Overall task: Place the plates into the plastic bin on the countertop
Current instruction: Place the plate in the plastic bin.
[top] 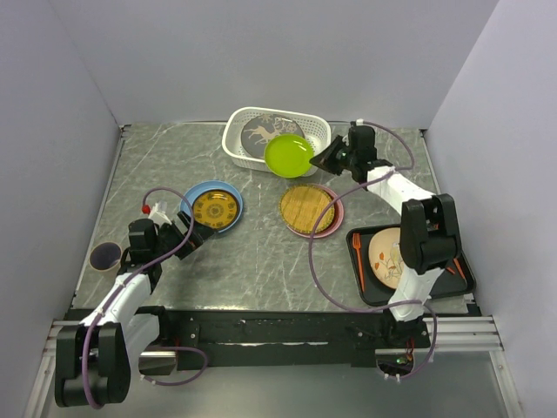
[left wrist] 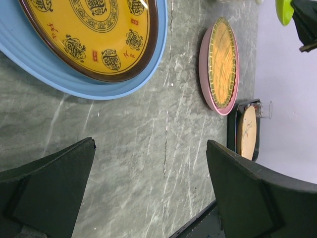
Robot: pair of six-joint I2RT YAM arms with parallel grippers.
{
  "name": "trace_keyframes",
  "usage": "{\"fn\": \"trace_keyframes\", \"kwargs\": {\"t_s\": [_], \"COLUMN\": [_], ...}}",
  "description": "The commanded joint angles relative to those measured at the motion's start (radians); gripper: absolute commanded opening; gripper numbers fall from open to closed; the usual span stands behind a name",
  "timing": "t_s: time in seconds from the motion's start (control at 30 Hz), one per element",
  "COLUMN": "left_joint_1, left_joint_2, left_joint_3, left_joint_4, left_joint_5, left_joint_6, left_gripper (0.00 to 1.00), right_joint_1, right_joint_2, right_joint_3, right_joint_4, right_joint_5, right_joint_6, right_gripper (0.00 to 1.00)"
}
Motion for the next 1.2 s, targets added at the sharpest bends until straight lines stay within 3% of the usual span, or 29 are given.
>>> {"fn": "trace_keyframes", "kwargs": {"t_s": [0.0,0.3,1.03,1.17], "left_joint_1": [-0.005,-0.005,-0.006,-0.006], "left_joint_2": [0.007,0.007,0.027,0.022], "left_joint_3": [0.016,0.019,0.010,0.008], "left_joint_4": [0.052,0.044,0.061,0.059], "left_joint_5": [0.021,0.018,0.027,0.027], "left_joint_6": [0.025,0.028,0.028,0.026], "left_gripper": [0.99,0.99,0.99,0.99], "right_joint_1": [0.007,0.011,0.027,0.030], "right_joint_2": [0.044,0.182,0.409,0.475], "right_joint_3": [0.119,0.320,0.589,0.697], "right_joint_4": [-0.014,-0.065,-0.131,-0.168], "right_joint_5": [0.008,0.019,0.065,0.074], "right_joint_6": [-0.011,0.000,0.040,0.044], "right_gripper": [0.00,0.00,0.00,0.00]}}
